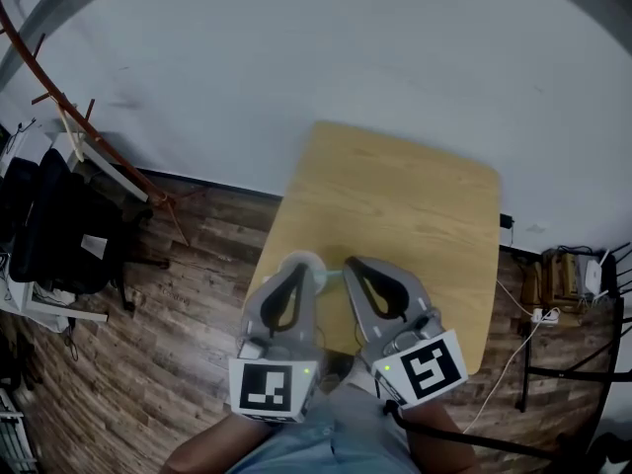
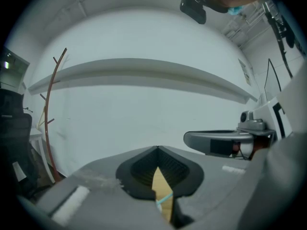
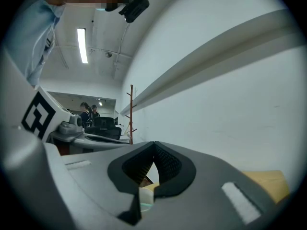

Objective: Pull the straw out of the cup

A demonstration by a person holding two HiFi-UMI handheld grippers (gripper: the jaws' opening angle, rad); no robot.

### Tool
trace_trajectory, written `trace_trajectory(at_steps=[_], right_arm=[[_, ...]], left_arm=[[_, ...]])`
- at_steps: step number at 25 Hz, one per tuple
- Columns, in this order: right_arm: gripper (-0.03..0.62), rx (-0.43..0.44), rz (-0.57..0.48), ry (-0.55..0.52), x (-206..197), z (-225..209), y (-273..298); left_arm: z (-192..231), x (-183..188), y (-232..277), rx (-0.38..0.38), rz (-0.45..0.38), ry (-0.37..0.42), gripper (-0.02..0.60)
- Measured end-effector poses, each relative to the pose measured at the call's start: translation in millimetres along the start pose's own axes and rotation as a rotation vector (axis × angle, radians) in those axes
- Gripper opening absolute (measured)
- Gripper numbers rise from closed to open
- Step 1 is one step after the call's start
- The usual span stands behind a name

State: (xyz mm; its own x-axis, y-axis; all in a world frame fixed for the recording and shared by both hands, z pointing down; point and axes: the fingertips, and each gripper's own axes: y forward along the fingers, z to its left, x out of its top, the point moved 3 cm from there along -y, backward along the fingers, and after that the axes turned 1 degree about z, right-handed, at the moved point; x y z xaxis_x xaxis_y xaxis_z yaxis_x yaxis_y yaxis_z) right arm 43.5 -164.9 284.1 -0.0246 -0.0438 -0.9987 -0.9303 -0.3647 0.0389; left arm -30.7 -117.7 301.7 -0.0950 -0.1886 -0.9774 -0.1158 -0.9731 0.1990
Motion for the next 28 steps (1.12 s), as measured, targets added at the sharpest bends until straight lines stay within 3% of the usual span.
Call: trace_trajectory(at_steps=[7,10,16,28], right_arm=[[0.008,0.116,0.103,-0.021,-25.2,-12.7,26.0],[0.089,0.213,0.169,-0.065,-44.5,-10.2,34.5],[0.155,0.389,0.289,-0.165,-81.0,-1.9,46.1],[0.152,0.517,0.489,-0.227,-141.2,-3.8,60.9]], left_arm=[[22.2,-13.8,30.0,0.036,0.051,-0.06,0.02],[28.3,-26.9,39.9,0.047,0.089,-0.089,0.02],[40.4,-46.4,50.7,0.061,0.145,-0.119,0.02],[65.0,-83.3,76.6,0.044,0.24,-0.191,0.02]])
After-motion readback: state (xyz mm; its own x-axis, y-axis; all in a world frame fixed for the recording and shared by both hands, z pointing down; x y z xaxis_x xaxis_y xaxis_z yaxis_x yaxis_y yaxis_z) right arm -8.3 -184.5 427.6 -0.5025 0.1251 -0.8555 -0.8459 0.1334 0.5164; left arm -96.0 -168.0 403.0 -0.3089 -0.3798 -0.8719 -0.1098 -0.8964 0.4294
